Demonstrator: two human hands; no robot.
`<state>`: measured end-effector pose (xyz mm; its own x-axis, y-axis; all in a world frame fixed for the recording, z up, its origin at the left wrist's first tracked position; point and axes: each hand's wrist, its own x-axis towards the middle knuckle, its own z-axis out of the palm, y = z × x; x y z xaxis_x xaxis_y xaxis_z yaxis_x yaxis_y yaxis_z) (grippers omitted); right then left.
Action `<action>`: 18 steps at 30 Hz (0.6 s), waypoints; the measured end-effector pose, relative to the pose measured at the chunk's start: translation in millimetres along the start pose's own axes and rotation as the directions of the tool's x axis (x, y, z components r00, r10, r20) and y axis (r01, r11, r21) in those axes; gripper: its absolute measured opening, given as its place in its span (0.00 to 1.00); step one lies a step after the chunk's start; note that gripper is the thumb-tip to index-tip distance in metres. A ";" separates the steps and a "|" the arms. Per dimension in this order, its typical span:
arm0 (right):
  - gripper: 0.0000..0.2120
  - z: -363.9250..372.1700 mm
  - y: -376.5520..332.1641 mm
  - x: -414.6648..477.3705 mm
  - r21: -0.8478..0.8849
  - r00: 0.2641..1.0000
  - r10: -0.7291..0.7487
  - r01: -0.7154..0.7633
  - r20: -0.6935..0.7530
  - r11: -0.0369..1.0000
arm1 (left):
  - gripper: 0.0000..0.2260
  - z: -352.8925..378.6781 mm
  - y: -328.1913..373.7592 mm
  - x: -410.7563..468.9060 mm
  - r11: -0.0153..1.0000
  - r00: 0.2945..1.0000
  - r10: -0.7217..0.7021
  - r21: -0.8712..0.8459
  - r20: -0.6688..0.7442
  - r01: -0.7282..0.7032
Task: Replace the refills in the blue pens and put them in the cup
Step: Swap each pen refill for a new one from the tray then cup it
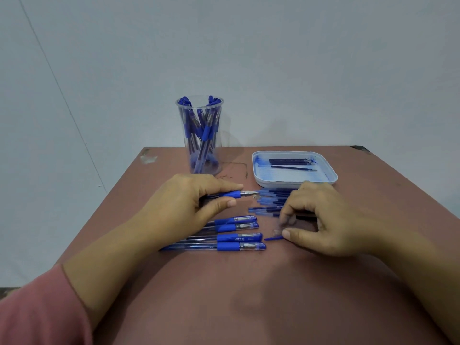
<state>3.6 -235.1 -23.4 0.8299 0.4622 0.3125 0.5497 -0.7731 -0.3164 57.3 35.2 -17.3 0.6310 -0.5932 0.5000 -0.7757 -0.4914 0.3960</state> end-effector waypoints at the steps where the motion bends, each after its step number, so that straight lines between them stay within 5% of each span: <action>1: 0.10 1.2 -2.8 2.2 0.020 0.998 0.006 -0.004 -0.059 1.000 | 0.14 0.7 0.1 -0.2 1.000 1.000 0.003 0.006 0.015 -0.003; 5: 0.09 8.0 -16.7 13.1 0.158 0.960 0.073 -0.031 -0.269 0.987 | 0.14 3.6 3.5 -1.2 1.000 0.999 0.017 -0.001 0.046 -0.017; 11: 0.12 19.5 -21.6 20.4 0.107 0.938 -0.019 0.060 -0.346 0.992 | 0.15 4.7 2.8 -1.5 1.000 0.999 0.012 0.013 0.045 -0.012; 18: 0.08 19.1 -27.8 19.0 0.258 0.943 0.062 0.026 -0.328 0.966 | 0.16 8.9 3.5 -2.7 0.999 0.999 0.036 -0.001 0.010 -0.036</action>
<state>5.9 -196.6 -25.8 0.7851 0.2454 0.5686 0.5774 -0.6221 -0.5288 52.9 29.4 -24.1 0.6028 -0.6167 0.5063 -0.7979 -0.4690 0.3788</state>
